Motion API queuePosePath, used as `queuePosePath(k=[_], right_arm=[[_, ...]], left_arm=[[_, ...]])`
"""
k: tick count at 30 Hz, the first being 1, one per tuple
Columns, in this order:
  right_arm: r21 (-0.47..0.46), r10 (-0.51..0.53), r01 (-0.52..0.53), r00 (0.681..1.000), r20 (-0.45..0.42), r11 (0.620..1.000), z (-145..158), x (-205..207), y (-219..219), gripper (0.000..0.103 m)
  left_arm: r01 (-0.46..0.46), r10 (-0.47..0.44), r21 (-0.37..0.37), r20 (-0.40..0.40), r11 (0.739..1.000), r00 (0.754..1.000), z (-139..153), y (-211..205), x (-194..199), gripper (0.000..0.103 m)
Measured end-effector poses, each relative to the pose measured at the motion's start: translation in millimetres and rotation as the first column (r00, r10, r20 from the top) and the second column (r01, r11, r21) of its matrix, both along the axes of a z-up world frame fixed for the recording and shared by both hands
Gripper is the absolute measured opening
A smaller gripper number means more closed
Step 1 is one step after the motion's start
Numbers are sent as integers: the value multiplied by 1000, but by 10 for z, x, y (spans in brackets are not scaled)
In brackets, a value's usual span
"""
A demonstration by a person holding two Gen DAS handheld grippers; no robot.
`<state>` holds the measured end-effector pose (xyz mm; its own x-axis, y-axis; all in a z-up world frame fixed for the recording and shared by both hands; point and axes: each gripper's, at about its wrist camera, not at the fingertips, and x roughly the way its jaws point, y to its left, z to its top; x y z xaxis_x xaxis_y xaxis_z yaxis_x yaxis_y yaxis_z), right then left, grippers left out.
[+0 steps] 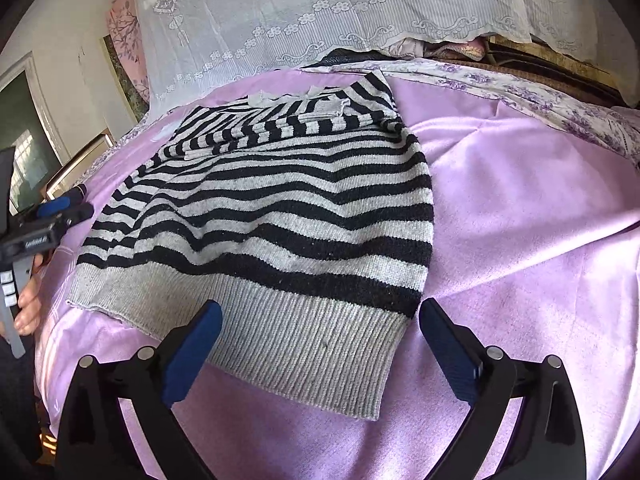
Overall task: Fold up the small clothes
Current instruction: 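Move both tools toward the ribbed grey hem of the sweater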
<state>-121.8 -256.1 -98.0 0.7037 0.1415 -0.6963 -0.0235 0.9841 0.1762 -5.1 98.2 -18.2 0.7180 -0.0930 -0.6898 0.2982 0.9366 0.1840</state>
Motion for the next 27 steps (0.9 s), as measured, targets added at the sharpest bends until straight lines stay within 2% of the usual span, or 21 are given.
queuePosePath(k=[5,7,9,11,13,16,19,23,25,27], right_arm=[[48,-16,16,1000,-13,999,-29,29,-88,99],[68,-18,20,999,-33,998,-64,59,-118,99],[73,-18,21,999,-38,997,-75,65,-120,99],[65,-19,21,999,-38,998,-76,60,-99,99],[64,-18,20,999,-31,998,-61,54,-98,99],[80,-30,29,999,12,996,10,3,-131,99],[102,-55,50,998,42,994,75,-33,-213,99],[134,-91,85,995,40,987,99,-39,-335,99],[158,-95,88,995,33,984,90,-39,-368,99],[181,-92,86,995,25,980,76,-39,-384,99]], left_arm=[[-69,70,27,-51,997,996,-43,-151,636,99],[-116,122,85,-74,990,990,-216,-174,876,99],[-176,198,176,-114,969,974,-506,-125,1103,99],[-189,193,39,-205,981,960,-520,85,1185,99],[-221,203,-47,-241,974,949,-445,262,1199,99],[-218,190,-103,-227,971,955,-361,370,1043,98],[-122,71,-187,-259,975,963,-363,385,698,98],[-28,-33,-219,-271,975,962,-476,411,223,98],[14,-83,-256,-259,967,962,-467,440,-8,98],[61,-154,-324,-271,944,950,-463,462,-164,98]])
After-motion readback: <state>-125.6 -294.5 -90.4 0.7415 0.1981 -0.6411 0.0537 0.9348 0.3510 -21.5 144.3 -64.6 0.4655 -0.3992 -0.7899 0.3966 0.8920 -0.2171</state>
